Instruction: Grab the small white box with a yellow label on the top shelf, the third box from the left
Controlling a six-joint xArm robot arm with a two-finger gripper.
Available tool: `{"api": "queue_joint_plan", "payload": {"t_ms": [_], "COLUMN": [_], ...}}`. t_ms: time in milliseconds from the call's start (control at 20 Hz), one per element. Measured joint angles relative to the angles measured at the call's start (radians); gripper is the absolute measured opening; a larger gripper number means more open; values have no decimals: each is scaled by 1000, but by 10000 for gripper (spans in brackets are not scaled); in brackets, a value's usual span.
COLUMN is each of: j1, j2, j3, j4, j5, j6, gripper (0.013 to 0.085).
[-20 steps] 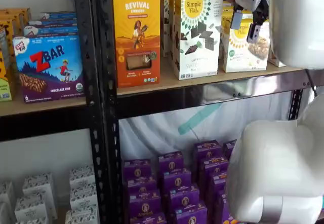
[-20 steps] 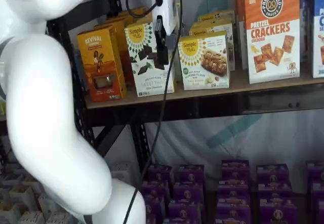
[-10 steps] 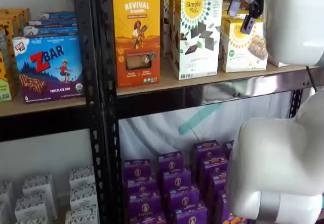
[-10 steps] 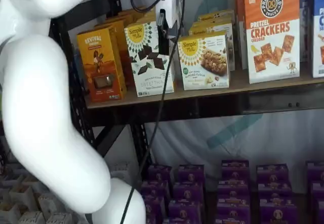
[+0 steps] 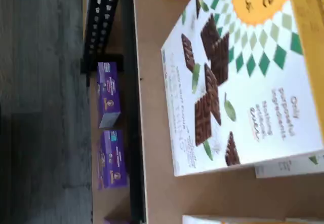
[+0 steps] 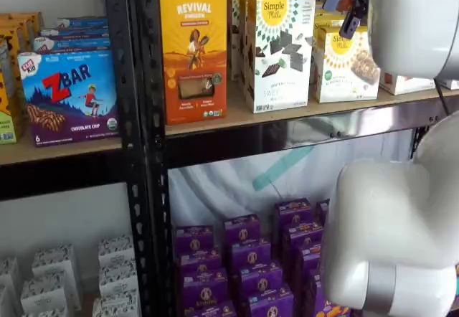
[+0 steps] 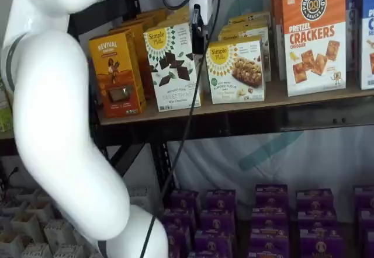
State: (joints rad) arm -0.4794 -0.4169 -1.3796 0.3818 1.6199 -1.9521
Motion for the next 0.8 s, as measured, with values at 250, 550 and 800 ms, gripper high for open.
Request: {"api": "queue_joint_plan", "payload": {"t_ms": [250, 550, 800], "j1": [23, 46, 62], "j2": [33, 74, 121], "j3": [-1, 2, -34], "j4": [-38, -73, -109], "j5": [-56, -105, -89], "j6": [-3, -3, 5], "gripper": [850, 850, 850]}}
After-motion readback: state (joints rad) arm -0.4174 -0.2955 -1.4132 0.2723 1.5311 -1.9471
